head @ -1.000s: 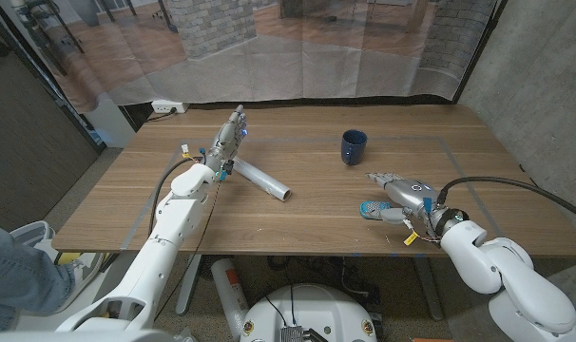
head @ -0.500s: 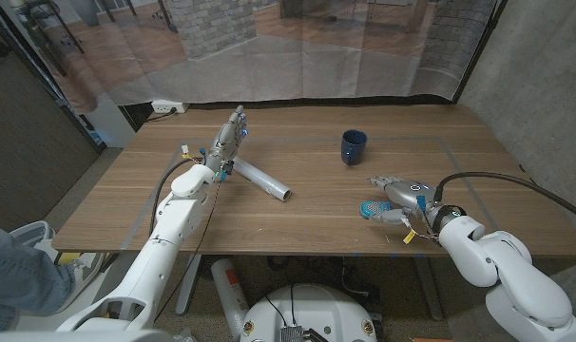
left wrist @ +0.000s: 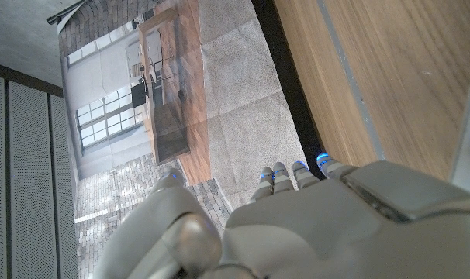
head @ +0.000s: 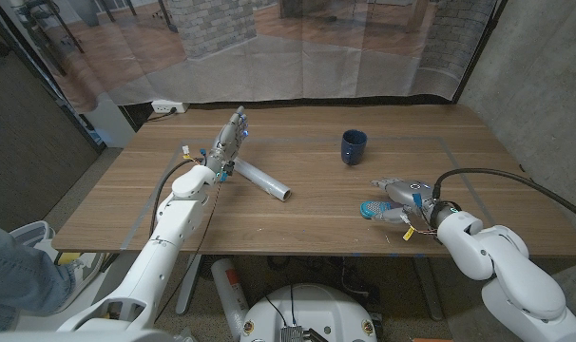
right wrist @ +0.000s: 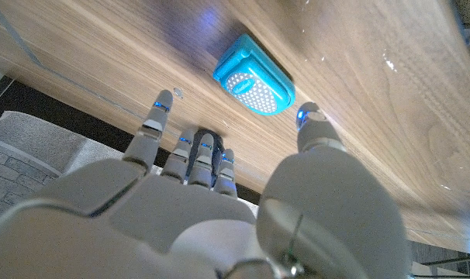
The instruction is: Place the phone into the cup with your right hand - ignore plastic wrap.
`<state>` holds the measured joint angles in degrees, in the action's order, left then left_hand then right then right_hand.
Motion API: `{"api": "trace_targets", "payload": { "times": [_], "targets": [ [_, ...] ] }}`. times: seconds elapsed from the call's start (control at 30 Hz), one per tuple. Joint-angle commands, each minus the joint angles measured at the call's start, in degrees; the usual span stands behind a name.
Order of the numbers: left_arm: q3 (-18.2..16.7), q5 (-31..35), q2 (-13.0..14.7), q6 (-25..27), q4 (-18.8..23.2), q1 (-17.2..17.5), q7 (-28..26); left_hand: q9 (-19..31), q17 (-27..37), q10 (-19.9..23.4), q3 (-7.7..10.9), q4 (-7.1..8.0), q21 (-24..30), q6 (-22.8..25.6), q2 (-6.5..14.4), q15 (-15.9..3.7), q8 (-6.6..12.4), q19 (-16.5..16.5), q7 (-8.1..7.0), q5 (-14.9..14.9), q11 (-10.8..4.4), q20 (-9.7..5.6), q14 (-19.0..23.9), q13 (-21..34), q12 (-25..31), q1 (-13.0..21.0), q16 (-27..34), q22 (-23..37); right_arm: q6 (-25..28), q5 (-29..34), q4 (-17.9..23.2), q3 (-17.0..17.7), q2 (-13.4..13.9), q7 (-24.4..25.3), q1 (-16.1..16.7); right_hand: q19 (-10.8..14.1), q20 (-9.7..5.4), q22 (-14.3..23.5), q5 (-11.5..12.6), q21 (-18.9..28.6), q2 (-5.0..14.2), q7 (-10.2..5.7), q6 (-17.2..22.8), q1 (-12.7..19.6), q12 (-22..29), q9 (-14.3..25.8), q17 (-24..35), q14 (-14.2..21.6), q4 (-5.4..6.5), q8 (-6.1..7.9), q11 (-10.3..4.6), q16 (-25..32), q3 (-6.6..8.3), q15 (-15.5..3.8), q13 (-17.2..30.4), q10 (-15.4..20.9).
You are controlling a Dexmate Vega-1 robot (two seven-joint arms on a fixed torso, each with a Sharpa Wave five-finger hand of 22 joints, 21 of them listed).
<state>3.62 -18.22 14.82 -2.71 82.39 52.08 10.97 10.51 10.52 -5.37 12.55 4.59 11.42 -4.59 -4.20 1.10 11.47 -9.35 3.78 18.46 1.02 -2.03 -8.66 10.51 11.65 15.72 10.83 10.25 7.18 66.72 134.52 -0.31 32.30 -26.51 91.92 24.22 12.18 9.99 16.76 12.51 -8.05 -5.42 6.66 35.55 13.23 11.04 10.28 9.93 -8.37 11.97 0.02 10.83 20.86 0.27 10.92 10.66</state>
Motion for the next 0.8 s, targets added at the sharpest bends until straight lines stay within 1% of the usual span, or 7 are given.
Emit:
{"api": "trace_targets", "payload": {
  "times": [0.03,0.17,0.33,0.4,0.53,0.6,0.8],
  "targets": [
    [0.1,0.1,-0.3,0.3,-0.3,0.0,-0.4,0.2,0.1,0.2,-0.33,0.19,0.0,0.2,0.5,0.09,0.02,-0.3,-0.17,0.2,-0.06,-0.71,-0.1,0.2,0.0,0.1,0.0,0.1,1.1,0.3,-1.2,-0.8,1.0,-1.5,-1.1,0.8,0.12,0.3,0.3,0.0,-0.25,-0.06,0.6,0.4,0.2,0.1,0.1,0.4,-0.09,0.05,-0.23,0.3,-0.23,-0.09,0.0,0.6],
    [0.2,0.1,-0.5,0.2,-0.8,0.0,-0.3,0.2,0.1,0.3,-0.38,0.19,0.0,0.2,0.5,0.11,0.03,-0.3,-0.18,0.2,-0.19,-0.68,-0.1,0.2,0.1,0.1,0.0,0.1,1.5,-0.1,-1.7,-1.0,1.1,-1.9,-1.5,0.8,0.16,0.3,0.3,-0.1,-0.25,-0.20,0.5,0.4,0.1,0.1,0.1,0.3,-0.03,-0.04,-0.18,0.2,-0.31,0.76,0.0,0.4],
    [0.3,0.2,-0.4,0.4,-0.7,-0.2,-0.4,0.2,0.1,0.4,-0.44,0.20,0.0,0.3,0.5,0.09,0.03,-0.3,-0.21,0.2,-0.13,-0.69,-0.1,0.2,0.1,0.1,0.0,0.1,1.9,0.1,-2.1,-1.7,1.4,-2.1,-1.9,1.4,0.06,0.4,0.4,0.0,-0.15,-0.21,1.2,0.3,0.3,0.1,0.1,0.9,0.10,0.15,-0.69,0.3,-0.40,0.64,0.0,0.9],
    [0.3,0.3,-0.3,0.5,-0.7,-0.2,-0.3,0.2,0.1,0.3,-0.46,0.20,0.0,0.3,0.5,0.07,0.02,-0.3,-0.24,0.2,-0.21,-0.68,-0.1,0.2,0.1,0.1,0.0,0.1,1.9,-0.1,-2.5,-1.9,1.5,-2.0,-2.1,2.0,-0.03,0.4,0.4,0.2,-0.01,-0.09,1.5,0.3,0.3,0.1,0.2,1.3,0.22,0.22,-0.92,0.5,-0.44,-0.27,0.0,1.1],
    [0.3,0.4,-0.1,1.1,-0.2,-0.2,-0.3,0.2,0.1,0.2,-0.52,0.20,0.0,0.3,0.5,0.00,0.00,-0.4,-0.29,0.2,-0.02,-0.78,-0.2,0.2,0.0,0.1,0.0,0.1,2.3,-0.4,-3.2,-2.6,1.7,-2.6,-3.0,3.1,-0.22,0.4,0.5,0.4,0.09,-0.12,2.0,0.2,0.2,0.1,0.2,1.5,0.33,0.30,-1.20,0.4,-0.53,-0.92,0.0,1.1],
    [0.3,0.5,-0.1,0.9,-0.2,-0.2,-0.2,0.2,0.1,0.2,-0.53,0.20,0.0,0.2,0.5,0.01,-0.01,-0.4,-0.28,0.2,-0.06,-0.89,-0.2,0.2,0.0,0.1,0.0,0.1,2.5,0.3,-3.4,-3.0,1.9,-1.9,-3.1,3.3,-0.24,0.4,0.5,0.4,0.12,-0.08,2.1,0.2,0.2,0.1,0.2,1.5,0.36,0.29,-1.23,0.4,-0.57,-1.11,0.0,1.1],
    [0.2,0.4,-0.1,1.4,-0.3,-0.2,-0.4,0.2,0.1,0.2,-0.62,0.20,0.1,0.2,0.6,-0.05,-0.03,-0.3,-0.29,0.2,-0.07,-1.20,-0.3,0.2,0.0,0.2,0.0,0.1,3.0,-1.4,-4.2,-2.9,2.2,-2.6,-3.5,3.6,-0.30,0.4,0.5,0.4,0.22,-0.02,2.4,0.1,0.2,0.1,0.3,1.6,0.50,0.32,-1.21,0.3,-0.66,-1.24,0.0,1.2]
  ]
}}
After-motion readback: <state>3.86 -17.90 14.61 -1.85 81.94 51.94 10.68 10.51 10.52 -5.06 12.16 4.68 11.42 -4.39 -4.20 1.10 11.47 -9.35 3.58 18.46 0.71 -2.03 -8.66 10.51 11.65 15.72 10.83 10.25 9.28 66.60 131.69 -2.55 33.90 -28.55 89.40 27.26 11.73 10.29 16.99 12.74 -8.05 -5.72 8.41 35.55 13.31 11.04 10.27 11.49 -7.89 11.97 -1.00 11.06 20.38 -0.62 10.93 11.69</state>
